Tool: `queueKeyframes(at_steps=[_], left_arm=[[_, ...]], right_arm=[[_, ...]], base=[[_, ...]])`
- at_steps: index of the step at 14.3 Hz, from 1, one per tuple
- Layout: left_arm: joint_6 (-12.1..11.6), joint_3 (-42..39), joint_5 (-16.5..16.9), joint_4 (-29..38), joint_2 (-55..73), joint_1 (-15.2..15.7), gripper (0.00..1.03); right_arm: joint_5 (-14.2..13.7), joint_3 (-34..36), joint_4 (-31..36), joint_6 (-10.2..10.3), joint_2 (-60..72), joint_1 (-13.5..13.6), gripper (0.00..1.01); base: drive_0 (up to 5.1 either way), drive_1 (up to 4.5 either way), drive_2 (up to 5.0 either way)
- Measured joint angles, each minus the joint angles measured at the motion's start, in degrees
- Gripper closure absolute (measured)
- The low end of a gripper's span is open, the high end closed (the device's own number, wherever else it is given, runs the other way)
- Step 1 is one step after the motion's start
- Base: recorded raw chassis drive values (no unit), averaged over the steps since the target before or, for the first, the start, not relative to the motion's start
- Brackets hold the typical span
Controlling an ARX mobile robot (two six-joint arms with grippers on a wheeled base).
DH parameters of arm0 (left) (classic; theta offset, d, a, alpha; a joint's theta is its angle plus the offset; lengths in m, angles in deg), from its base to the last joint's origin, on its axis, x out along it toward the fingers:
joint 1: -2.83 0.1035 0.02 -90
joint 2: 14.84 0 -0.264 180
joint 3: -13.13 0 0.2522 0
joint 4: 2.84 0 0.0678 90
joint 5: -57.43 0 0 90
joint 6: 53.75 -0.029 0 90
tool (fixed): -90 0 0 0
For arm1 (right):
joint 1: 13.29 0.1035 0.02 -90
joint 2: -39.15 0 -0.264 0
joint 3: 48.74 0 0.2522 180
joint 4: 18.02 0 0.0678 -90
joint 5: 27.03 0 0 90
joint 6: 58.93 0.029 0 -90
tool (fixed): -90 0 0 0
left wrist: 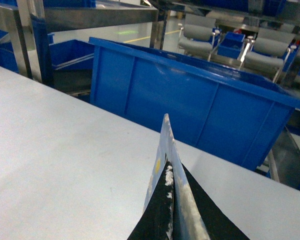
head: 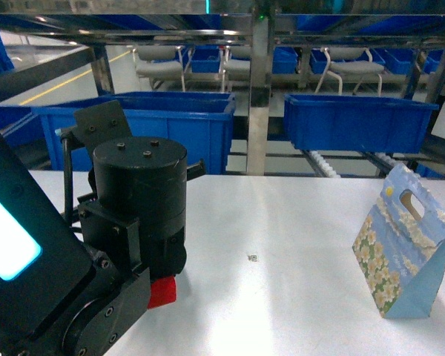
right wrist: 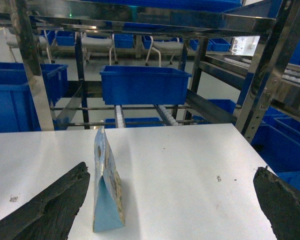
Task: Move flower gift bag to table near conveyor
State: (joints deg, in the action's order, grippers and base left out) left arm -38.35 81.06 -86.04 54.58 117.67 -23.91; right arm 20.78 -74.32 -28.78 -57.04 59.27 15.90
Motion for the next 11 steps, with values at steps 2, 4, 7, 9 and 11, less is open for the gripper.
queueKeyframes(at_steps=[2,4,7,9,11], left_arm=[[0.70,-0.35,-0.11,0.94,0.20,0.26,1.01],[1.11,-1.20,-0.13,1.49,0.31,0.74,1.01],[0.33,-3.32,-0.04,2.91,0.31,1.22,1.01],[-2.47,-4.33,-0.07,3.02,0.31,0.59,1.01],[-5.84,-5.77,-0.55,3.04,0.26,-0.26,1.01]], right_arm=[[0.00,0.00,0.00,-0.02,0.00,0.00,0.03],[0.00,0.00,0.00,-0.02,0.00,0.00,0.03],[0.00,0.00,0.00,-0.02,0.02,0.00,0.03],[0.00,0.00,0.02,-0.02,0.00,0.00,0.03],[0.00,0.00,0.00,-0.02,0.00,0.00,0.03]], base=[[0.0,0.00,0.0],[0.0,0.00,0.0],[0.0,0.00,0.0],[0.0,0.00,0.0],[0.0,0.00,0.0]])
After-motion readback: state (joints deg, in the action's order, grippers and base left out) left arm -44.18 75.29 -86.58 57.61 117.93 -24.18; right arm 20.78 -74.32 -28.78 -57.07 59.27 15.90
